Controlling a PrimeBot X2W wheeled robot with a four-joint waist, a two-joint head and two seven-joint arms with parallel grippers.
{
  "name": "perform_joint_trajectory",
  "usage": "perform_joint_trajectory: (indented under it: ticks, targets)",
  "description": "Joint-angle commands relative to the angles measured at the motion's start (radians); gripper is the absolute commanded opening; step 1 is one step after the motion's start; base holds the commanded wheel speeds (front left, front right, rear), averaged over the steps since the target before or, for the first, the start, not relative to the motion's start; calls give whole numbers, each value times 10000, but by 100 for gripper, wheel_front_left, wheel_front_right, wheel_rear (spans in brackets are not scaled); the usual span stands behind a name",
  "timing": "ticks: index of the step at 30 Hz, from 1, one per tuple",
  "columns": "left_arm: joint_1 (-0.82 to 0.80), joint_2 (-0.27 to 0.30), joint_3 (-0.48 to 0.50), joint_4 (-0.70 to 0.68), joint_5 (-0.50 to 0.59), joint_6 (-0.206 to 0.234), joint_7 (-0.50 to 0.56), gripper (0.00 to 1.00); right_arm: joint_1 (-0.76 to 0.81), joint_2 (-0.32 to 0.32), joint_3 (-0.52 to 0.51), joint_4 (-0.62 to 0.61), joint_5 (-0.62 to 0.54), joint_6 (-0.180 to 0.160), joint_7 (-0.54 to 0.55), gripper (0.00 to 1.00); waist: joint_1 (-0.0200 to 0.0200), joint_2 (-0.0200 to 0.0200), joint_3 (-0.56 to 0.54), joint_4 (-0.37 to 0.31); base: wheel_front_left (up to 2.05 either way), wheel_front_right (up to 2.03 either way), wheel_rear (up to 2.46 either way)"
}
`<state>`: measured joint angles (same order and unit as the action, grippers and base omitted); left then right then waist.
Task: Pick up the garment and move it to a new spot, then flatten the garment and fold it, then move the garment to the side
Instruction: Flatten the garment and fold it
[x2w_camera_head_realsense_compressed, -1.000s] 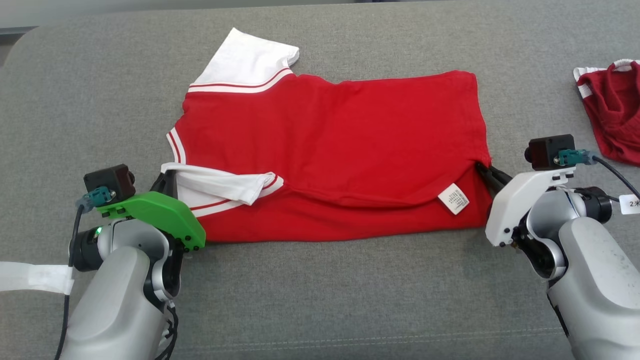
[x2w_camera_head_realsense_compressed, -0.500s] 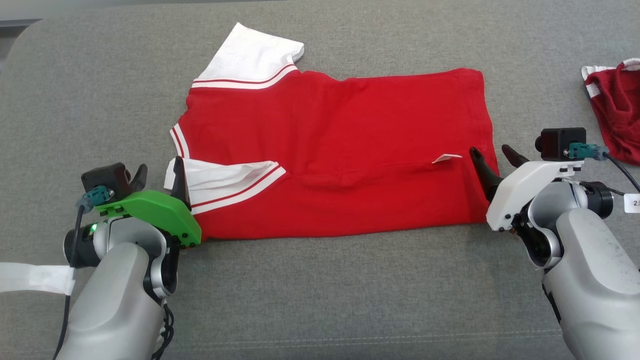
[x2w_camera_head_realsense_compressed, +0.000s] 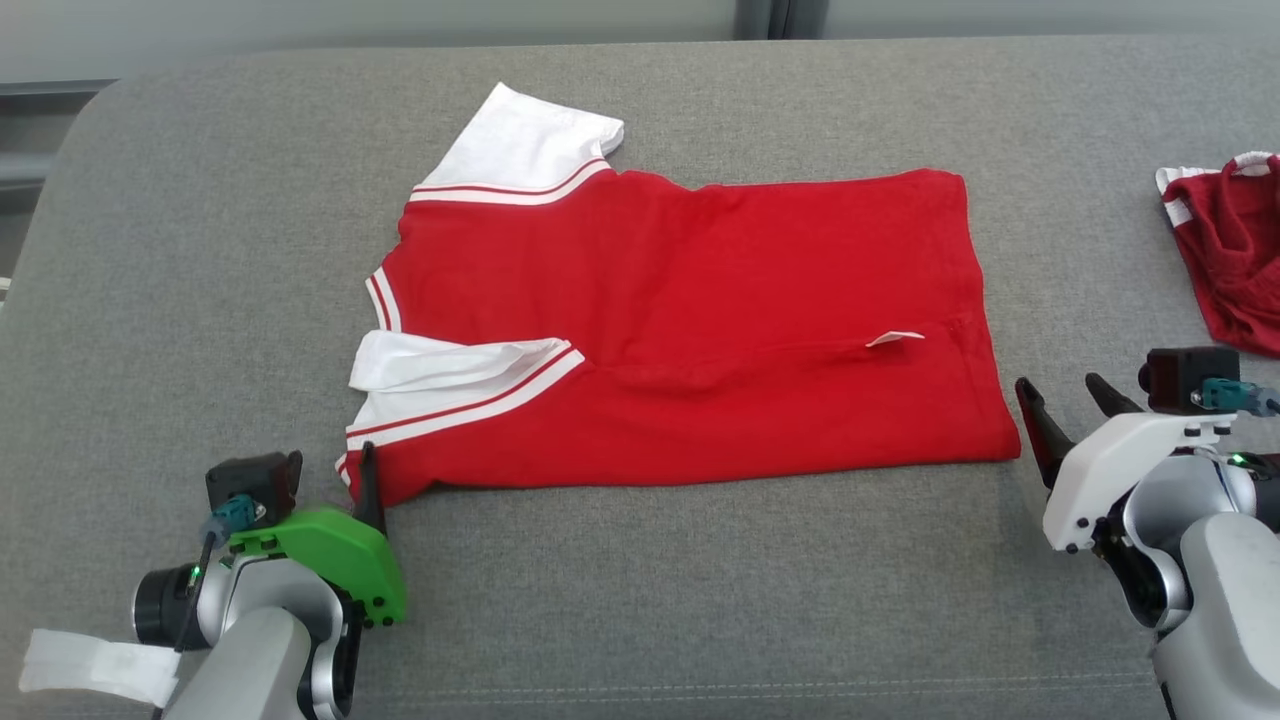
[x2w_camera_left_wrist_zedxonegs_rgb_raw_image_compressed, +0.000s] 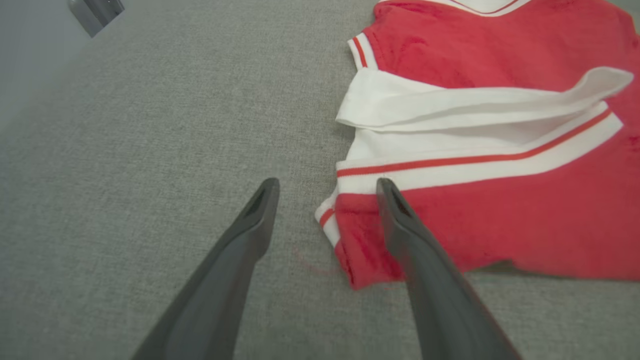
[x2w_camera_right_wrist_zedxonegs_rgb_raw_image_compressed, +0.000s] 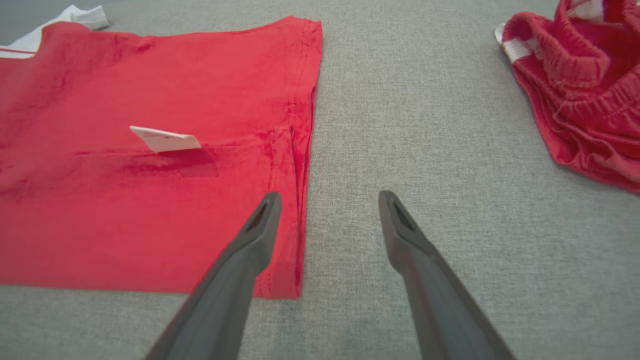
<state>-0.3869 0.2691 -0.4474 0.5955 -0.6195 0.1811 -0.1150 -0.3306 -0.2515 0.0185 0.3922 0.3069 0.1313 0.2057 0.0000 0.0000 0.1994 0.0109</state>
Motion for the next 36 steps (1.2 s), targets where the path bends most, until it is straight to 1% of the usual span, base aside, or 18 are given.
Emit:
perform_joint_trajectory:
  ticks: [1,6,11,16,26,27,28,29,31,32,33,34,36]
  targets:
    - [243,131,-65,-53,113,95,95,100,300,132,-183,-275,-153,-11,137,100,0,0,-45,-39,0,0,0]
    - [596,203,-208,-318,163,315,317,100,769,436,-443,-891,-669,-13,406,100,0,0,-37,-135,0,0,0]
    - [728,258,-384,-596,287,415,413,100,861,719,-397,-1073,-997,-13,520,100,0,0,57,-173,0,0,0]
    - [714,256,-511,-695,311,446,585,100,771,872,-262,-916,-1078,-13,659,100,0,0,147,-161,0,0,0]
    - [392,284,-610,-711,347,474,662,100,283,807,132,-551,-1184,-13,827,100,0,0,325,-130,0,0,0]
    - [372,287,-622,-690,342,462,682,100,246,810,167,-493,-1168,-13,897,99,0,0,332,-127,0,0,0]
    - [352,293,-641,-660,340,449,710,100,219,820,185,-451,-1134,-13,913,93,0,0,337,-127,0,0,0]
    - [327,288,-649,-639,321,440,737,100,195,823,189,-403,-1128,-13,947,90,0,0,347,-128,0,0,0]
    - [285,274,-690,-588,307,429,809,100,173,856,188,-310,-1110,-13,1007,90,0,0,374,-125,0,0,0]
    - [272,261,-704,-566,295,423,840,100,163,871,172,-289,-1096,-13,1003,92,0,0,389,-121,0,0,0]
    - [258,251,-713,-556,282,420,830,100,154,882,171,-259,-1090,-13,1017,85,0,0,407,-119,0,0,0]
    - [244,229,-732,-541,292,439,830,100,146,888,187,-235,-1081,-13,1040,67,0,0,425,-119,0,0,0]
    - [219,210,-762,-519,305,468,838,100,119,883,223,-207,-1086,-13,1040,44,0,0,453,-125,0,0,0]
